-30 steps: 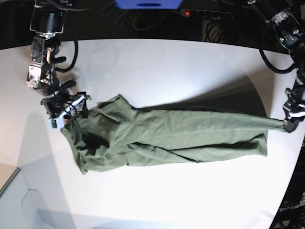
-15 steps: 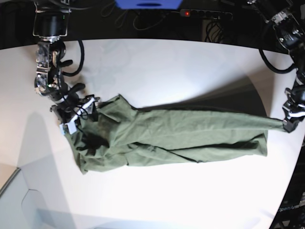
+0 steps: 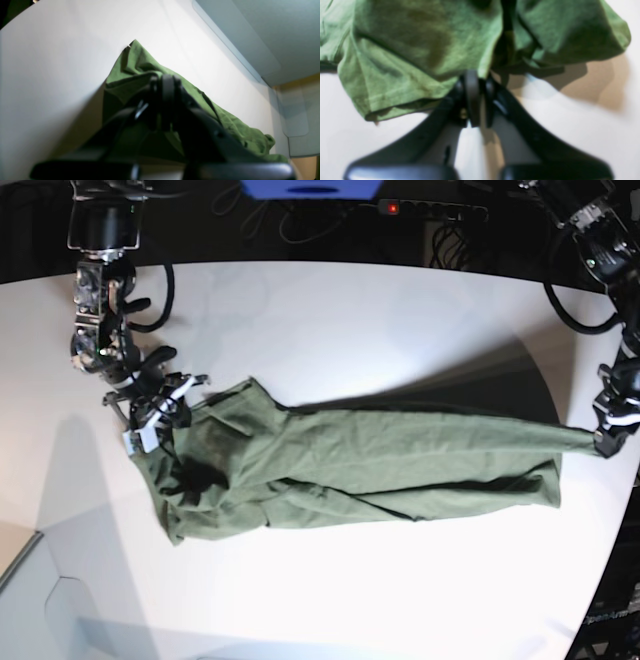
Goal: Layout the t-shirt on the table in an organized manner, then fold the t-shirt properly
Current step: 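Regrasp the shirt end with the right gripper while the left holds, then lift the shirt with both grippers and lay it down spread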
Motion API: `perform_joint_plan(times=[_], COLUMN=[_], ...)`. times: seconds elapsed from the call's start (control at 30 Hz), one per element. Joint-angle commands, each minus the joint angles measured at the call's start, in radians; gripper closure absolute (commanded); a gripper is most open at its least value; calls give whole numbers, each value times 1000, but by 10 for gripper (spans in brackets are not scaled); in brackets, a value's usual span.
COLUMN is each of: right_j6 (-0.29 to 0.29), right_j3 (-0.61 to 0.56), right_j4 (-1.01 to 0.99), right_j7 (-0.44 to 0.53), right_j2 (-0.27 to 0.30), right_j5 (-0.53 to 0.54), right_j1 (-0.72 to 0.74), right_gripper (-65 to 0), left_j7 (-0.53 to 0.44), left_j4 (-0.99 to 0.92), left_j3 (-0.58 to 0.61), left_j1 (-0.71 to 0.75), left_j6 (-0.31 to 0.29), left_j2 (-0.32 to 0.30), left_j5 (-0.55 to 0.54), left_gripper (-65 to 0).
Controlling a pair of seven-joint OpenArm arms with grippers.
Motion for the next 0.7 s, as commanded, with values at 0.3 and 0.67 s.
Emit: perform_joint_plan(times=[0.3, 0.67], right_j6=[4, 4], right_j3=[106, 193], right_j4=[383, 470], right_j7=[28, -70], right_j2=[9, 98], right_j5=[15, 12], right_j1=[-78, 224], right_gripper=[0, 0], left_j7=[-20, -22], left_j4=[17, -130], left_j3=[-2, 144], left_j1=[-12, -242], left_j6=[-2, 2], left_j2=[4, -4], left_j5=[-17, 1], left_gripper=[-2, -2])
